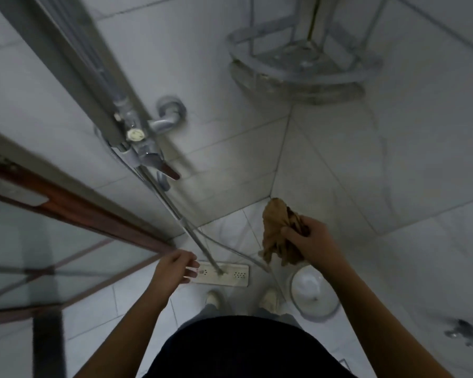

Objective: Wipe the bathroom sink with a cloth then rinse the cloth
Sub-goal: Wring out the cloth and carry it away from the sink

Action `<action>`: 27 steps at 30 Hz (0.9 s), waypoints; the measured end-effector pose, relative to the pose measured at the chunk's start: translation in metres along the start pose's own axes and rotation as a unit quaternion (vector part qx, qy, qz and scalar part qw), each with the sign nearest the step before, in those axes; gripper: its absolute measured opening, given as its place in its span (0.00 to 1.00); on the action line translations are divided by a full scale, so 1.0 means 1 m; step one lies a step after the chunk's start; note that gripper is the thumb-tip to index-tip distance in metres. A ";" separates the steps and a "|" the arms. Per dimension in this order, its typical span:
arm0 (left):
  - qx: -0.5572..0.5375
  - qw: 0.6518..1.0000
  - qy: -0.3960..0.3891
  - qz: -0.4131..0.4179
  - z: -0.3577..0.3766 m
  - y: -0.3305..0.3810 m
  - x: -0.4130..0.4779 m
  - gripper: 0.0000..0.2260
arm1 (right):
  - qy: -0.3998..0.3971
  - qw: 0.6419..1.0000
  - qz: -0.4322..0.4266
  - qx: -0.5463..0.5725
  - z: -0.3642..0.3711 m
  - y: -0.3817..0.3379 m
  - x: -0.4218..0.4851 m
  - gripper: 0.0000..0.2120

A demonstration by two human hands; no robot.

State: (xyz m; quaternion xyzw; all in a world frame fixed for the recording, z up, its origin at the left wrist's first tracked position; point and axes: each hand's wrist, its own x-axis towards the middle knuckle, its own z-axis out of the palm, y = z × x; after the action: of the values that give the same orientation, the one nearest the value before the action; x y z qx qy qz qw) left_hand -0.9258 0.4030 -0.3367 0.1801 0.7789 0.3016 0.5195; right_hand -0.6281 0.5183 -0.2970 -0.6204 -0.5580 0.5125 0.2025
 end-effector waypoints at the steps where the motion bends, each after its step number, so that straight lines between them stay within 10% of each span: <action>1: -0.004 1.000 -0.004 0.015 0.005 0.013 -0.001 0.10 | 0.007 1.000 -0.009 0.002 -0.003 -0.011 0.001 0.13; 10: 0.071 0.913 -0.213 0.340 0.067 0.175 -0.056 0.12 | 0.025 0.992 -0.099 0.073 -0.047 -0.118 -0.016 0.12; 15: 0.038 0.860 -0.205 0.465 0.079 0.251 -0.087 0.13 | 0.016 0.978 -0.188 0.092 -0.093 -0.181 -0.021 0.08; 22: -0.026 0.891 -0.133 0.433 0.061 0.289 -0.061 0.08 | 0.061 0.958 -0.223 -0.169 -0.136 -0.186 -0.009 0.07; 27: -0.066 0.945 -0.149 0.282 0.057 0.312 -0.056 0.10 | 0.024 0.981 -0.185 -0.058 -0.151 -0.183 0.000 0.13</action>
State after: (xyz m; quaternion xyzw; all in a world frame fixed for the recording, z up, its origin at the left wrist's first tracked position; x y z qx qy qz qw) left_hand -0.8613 0.6211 -0.1081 0.4010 0.5884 0.4560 0.5339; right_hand -0.5866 0.6211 -0.0869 -0.5296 -0.6864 0.4182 0.2711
